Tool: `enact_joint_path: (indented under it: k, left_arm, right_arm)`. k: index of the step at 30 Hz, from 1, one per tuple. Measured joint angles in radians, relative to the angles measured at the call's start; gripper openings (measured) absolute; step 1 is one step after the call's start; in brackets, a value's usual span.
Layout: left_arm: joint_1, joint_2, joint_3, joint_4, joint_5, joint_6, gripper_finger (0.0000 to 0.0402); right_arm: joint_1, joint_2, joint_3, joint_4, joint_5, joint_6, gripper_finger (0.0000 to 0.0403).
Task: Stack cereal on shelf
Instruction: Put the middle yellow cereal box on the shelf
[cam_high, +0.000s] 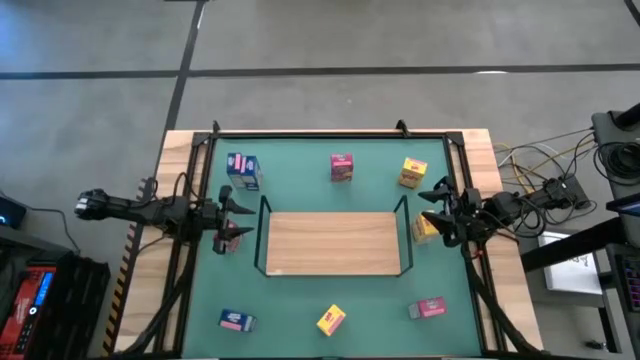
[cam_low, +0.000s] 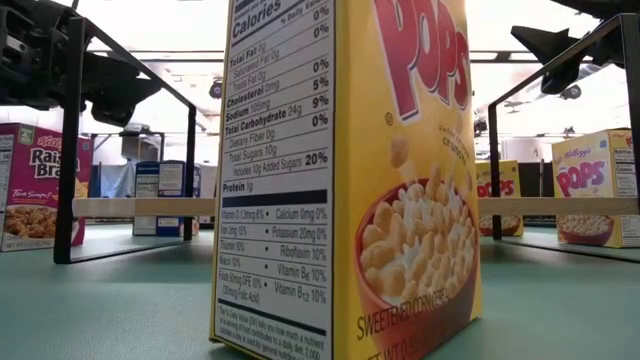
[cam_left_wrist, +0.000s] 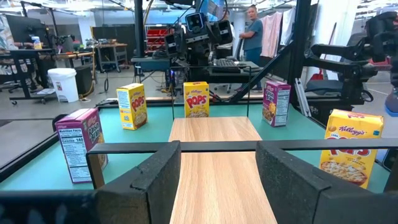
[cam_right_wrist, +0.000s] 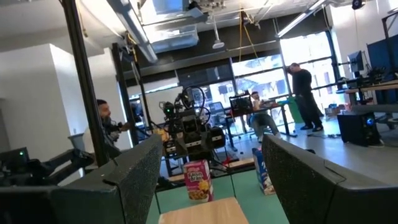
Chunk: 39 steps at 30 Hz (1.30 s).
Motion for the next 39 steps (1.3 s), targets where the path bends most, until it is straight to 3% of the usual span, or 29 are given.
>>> enact_joint_path:
  k: [5, 32, 39]
  left_arm:
    - [0.000, 0.000, 0.000, 0.000, 0.000, 0.000, 0.0192]
    - [0.000, 0.000, 0.000, 0.000, 0.000, 0.000, 0.0192]
    - [0.000, 0.000, 0.000, 0.000, 0.000, 0.000, 0.0192]
  right_arm:
    - [0.000, 0.000, 0.000, 0.000, 0.106, -0.001, 0.0265]
    - [0.000, 0.000, 0.034, 0.098, 0.141, 0.050, 0.0265]
    - [-0.001, 0.000, 0.216, -0.219, 0.165, 0.080, 0.0265]
